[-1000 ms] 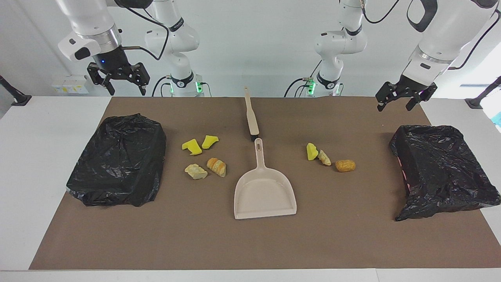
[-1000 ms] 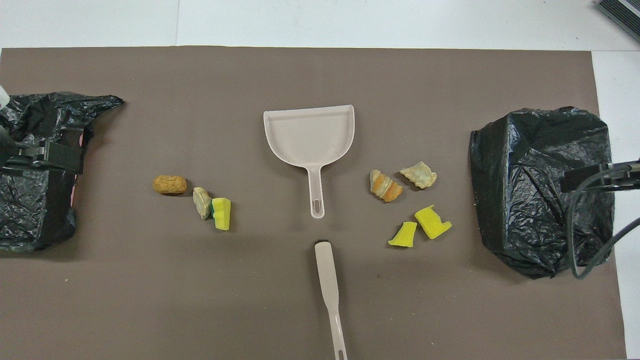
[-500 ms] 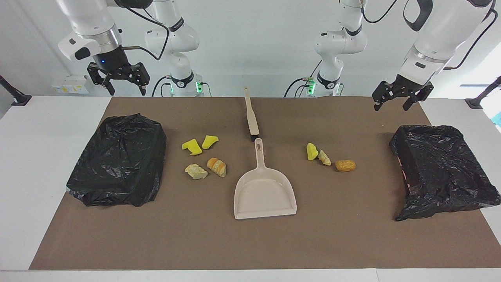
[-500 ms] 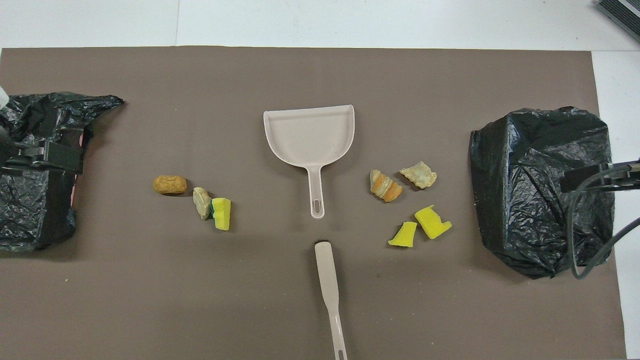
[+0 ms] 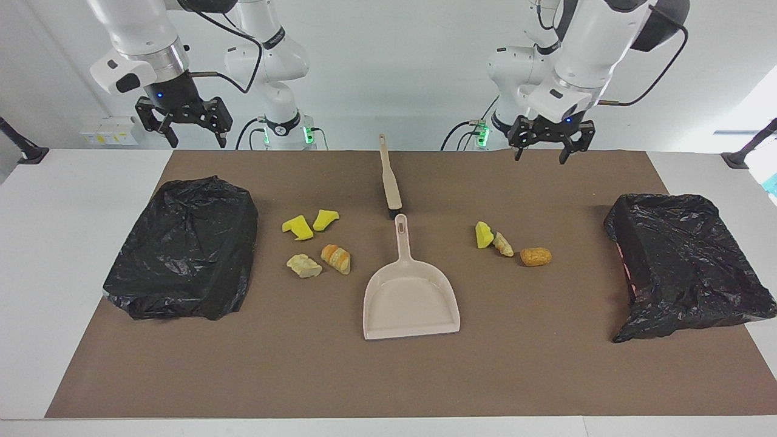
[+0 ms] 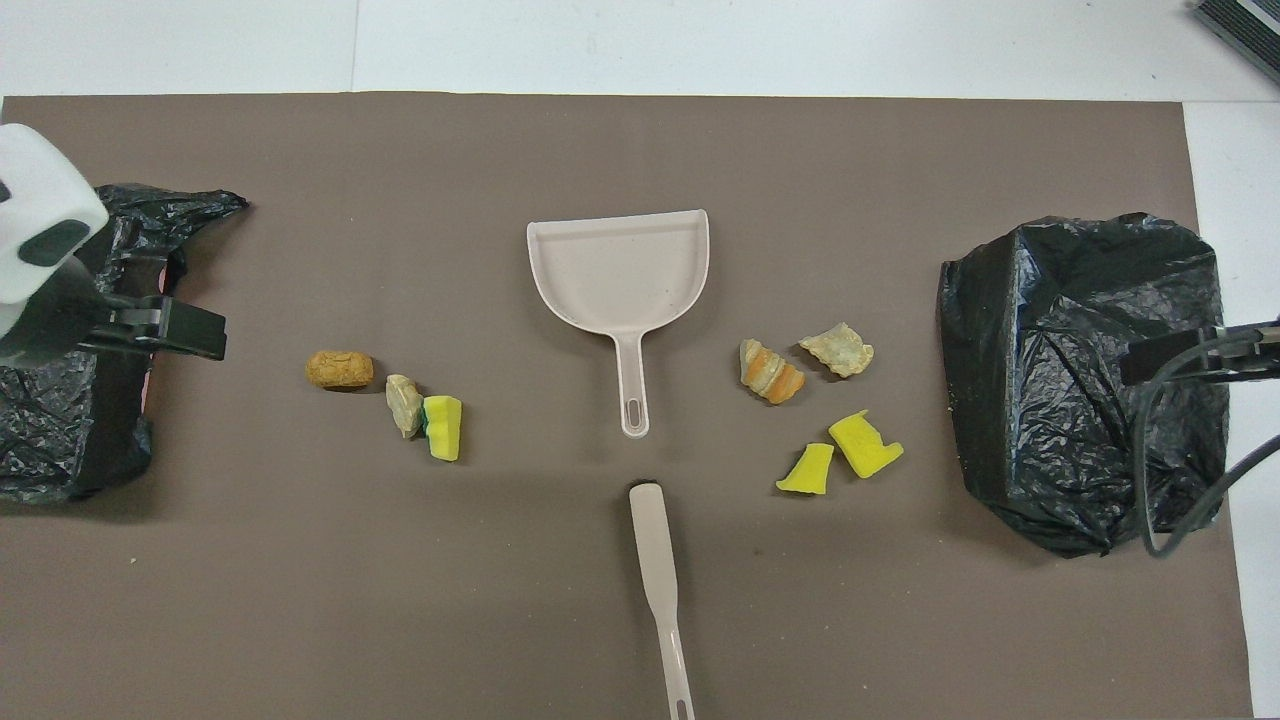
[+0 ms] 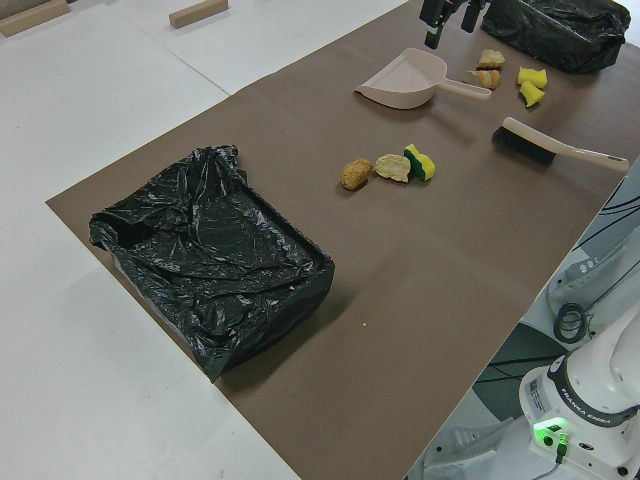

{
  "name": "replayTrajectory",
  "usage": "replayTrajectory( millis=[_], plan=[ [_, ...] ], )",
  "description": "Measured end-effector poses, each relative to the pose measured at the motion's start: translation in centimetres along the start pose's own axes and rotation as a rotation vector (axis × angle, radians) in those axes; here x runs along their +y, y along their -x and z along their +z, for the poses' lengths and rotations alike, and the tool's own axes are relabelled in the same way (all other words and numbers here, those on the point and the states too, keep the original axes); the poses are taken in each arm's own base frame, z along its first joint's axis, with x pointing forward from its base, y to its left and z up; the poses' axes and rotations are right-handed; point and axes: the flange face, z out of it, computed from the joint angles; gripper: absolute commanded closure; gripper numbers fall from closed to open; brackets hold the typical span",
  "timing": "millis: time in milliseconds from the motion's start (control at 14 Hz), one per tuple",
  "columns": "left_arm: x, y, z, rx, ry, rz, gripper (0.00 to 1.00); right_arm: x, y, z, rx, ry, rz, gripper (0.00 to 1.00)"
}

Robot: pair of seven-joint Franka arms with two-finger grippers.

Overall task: Sweep and dump trash in bin
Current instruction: 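Move the left gripper down to the beige brush handle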

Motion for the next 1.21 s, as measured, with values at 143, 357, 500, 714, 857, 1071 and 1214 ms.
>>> replayTrajectory(
  millis=[143,357,500,714,857,1071,1214],
  plan=[
    [3.8,1.1,1.5,-0.024,0.006,0.012,0.0,0.0,0.0,0.0,0.0,0.0,0.0,0.0],
    [9.5,2.9,3.7,-0.023,0.003,-0.011,0.0,0.3,0.1,0.1,-0.008,0.0,0.005,0.0],
    [13.2,4.4,5.6,-0.037,0.006,-0.024,0.0,0.4,0.1,0.1,-0.008,-0.001,0.008,0.0],
    [18.7,7.1,9.5,-0.05,0.03,-0.068,0.0,0.1,0.1,0.0,-0.008,0.0,0.001,0.0],
    [21.5,8.8,12.4,-0.071,0.043,-0.076,0.0,-0.3,0.2,0.1,-0.017,0.0,-0.011,0.0],
    [25.6,10.7,17.6,-0.066,0.045,-0.073,0.0,-0.5,0.6,0.2,-0.028,0.0,-0.014,0.0],
    [27.6,12.2,20.9,-0.075,0.035,-0.059,0.0,-0.4,1.0,0.4,-0.036,-0.001,-0.014,0.0]
  ],
)
